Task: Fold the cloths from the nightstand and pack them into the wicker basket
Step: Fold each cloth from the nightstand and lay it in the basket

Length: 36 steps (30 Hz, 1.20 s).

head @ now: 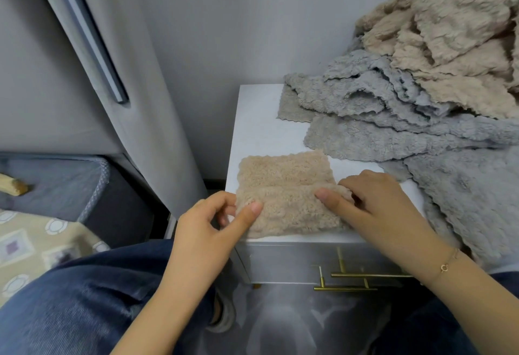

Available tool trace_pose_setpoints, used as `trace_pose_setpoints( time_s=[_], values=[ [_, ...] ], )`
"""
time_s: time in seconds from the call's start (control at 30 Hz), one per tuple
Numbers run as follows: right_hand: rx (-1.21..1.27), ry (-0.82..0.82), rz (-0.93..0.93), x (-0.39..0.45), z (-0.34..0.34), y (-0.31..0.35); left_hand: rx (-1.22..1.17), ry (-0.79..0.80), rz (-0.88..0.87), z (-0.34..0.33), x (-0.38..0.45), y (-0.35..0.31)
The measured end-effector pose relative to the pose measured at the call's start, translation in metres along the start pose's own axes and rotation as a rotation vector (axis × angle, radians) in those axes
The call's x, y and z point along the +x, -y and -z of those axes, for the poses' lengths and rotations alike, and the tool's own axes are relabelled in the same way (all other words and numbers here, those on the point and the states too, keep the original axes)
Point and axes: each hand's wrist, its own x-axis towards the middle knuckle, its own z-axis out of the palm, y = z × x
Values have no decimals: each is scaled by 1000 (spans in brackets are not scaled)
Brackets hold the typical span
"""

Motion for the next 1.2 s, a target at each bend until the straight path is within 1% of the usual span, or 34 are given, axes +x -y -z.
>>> trace_pose_setpoints(
  time_s=[0.2, 0.3, 0.37, 0.4, 0.47, 0.57, 0.6, 0.67, 0.73, 0.8, 0.9, 0.97, 1.07, 1.2],
  values=[
    [-137, -122, -30, 3, -8, -3, 19, -35, 77, -3, 4, -1],
    [-202, -175, -66, 2, -10, -4, 65, -81, 48, -7, 5, 4],
    [-174, -240, -57, 1, -9, -3, 94, -131, 10, -10, 6, 6],
    [-142, -270, -21, 1, -8, -1, 99, -154, -5, -10, 6, 7],
    [-121, -280, 123, -1, -4, 3, 128, -190, -39, -11, 7, 4],
    [-171, -193, 365, -5, -3, 7, 164, -209, -144, -8, 7, -3],
    [-181, -156, 406, -7, -5, 6, 174, -200, -205, -7, 8, -5],
    [-181, -106, 429, -8, -9, 3, 229, -145, -358, -4, 10, -5],
    [-150, -77, 415, -7, -10, -1, 281, -26, -465, -1, 12, -2],
    [-114, -48, 391, -6, -10, -4, 300, 114, -448, 5, 14, 3],
    [-60, 24, 328, -4, -11, -4, 396, 216, -448, 8, 13, 10],
    [-8, 49, 288, -3, -11, -3, 439, 236, -450, 7, 12, 12],
    [38, 69, 277, -1, -8, -4, 465, 220, -457, 6, 6, 9],
    [188, 115, 184, -4, 7, 0, 586, 241, -544, 9, -4, 5]
  ],
)
